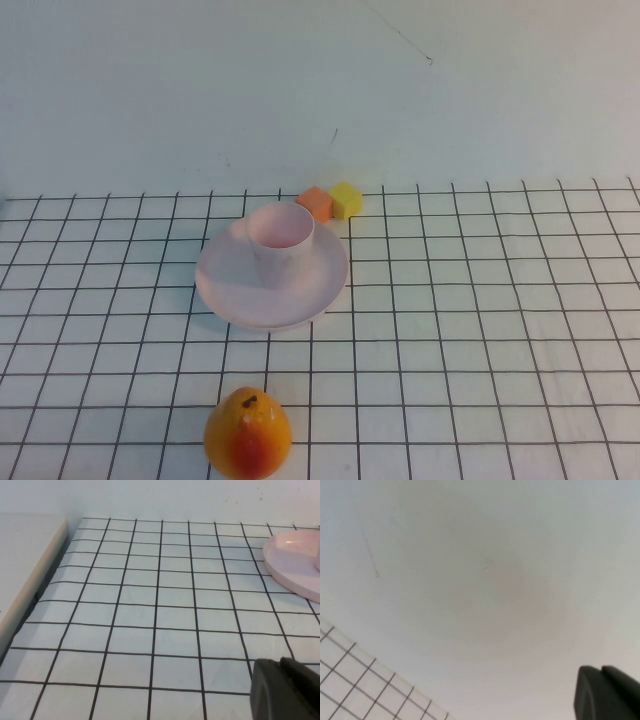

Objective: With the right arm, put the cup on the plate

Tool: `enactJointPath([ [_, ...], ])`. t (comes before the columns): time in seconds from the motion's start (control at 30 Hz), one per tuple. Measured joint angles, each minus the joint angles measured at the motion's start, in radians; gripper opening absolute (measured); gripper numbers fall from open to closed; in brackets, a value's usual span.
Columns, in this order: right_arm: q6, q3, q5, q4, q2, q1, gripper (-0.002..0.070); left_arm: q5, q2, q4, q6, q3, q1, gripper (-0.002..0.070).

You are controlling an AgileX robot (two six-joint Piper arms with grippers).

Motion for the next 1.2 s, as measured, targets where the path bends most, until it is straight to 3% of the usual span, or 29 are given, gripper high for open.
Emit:
enactJointPath([
  [0.5, 0.079, -0.002, 0.000, 0.049, -0.328, 0.000, 0.0001, 0.000, 0.000, 0.000, 0.000, 0.000, 0.000, -0.0002],
  [0.97, 0.083, -0.002, 0.000, 0.067, -0.284, -0.002, 0.0001, 0.000, 0.000, 0.000, 0.000, 0.000, 0.000, -0.0003],
  [1.2, 0.083, 0.066, 0.000, 0.168, -0.312, -0.002, 0.0001, 0.000, 0.000, 0.000, 0.000, 0.000, 0.000, -0.0003],
])
